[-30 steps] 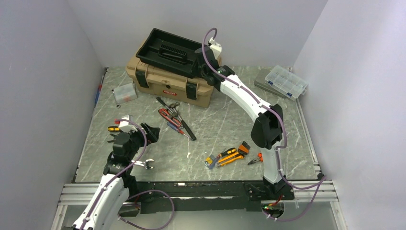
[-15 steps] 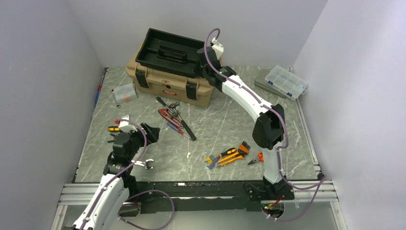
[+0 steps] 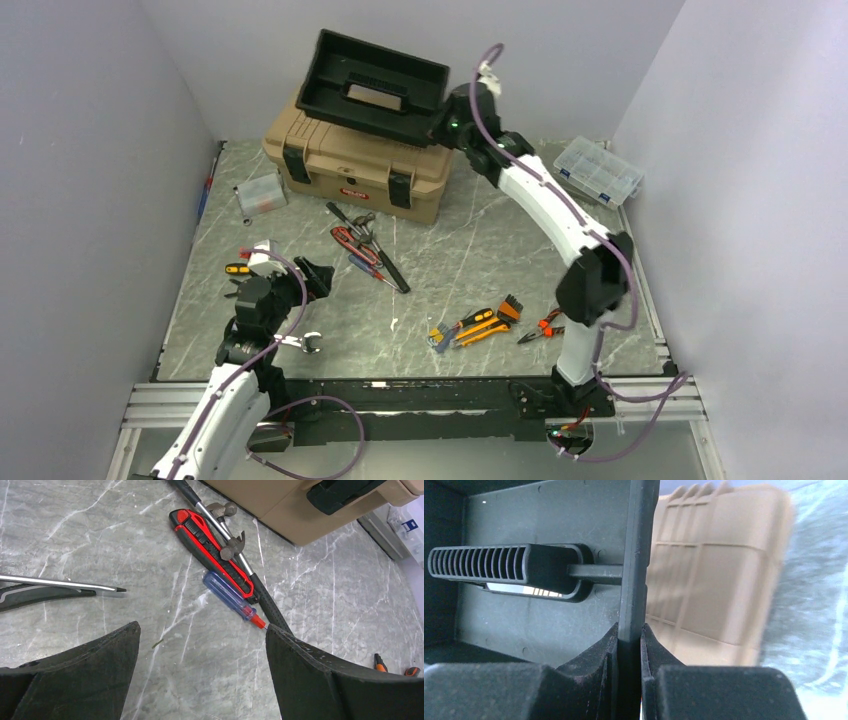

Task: Pack the tool kit

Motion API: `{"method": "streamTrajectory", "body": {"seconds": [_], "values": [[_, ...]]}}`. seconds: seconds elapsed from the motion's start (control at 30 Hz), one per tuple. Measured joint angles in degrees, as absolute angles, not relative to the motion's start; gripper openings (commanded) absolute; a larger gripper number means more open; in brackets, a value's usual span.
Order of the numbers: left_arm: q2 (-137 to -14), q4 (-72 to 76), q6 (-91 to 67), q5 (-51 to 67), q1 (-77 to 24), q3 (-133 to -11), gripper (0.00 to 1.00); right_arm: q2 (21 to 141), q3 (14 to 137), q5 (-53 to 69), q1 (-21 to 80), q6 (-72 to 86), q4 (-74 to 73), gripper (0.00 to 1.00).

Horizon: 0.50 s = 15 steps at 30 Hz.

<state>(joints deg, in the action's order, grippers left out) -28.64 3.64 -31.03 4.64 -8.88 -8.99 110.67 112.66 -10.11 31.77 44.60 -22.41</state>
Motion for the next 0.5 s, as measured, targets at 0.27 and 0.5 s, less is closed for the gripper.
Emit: {"method": "streamTrajectory", "body": {"seconds": [0.27, 0.5], "values": [[-28.84, 3.66, -30.87, 4.67, -8.88, -8.99, 0.96, 88.25, 89.62, -10.72, 19.29, 45.69, -18.94, 0.0], [-28.8, 3.64, -30.87, 4.64, -8.88, -8.99, 0.97, 73.87, 72.86, -17.76, 10.83, 45.47, -18.55, 0.0]]}}
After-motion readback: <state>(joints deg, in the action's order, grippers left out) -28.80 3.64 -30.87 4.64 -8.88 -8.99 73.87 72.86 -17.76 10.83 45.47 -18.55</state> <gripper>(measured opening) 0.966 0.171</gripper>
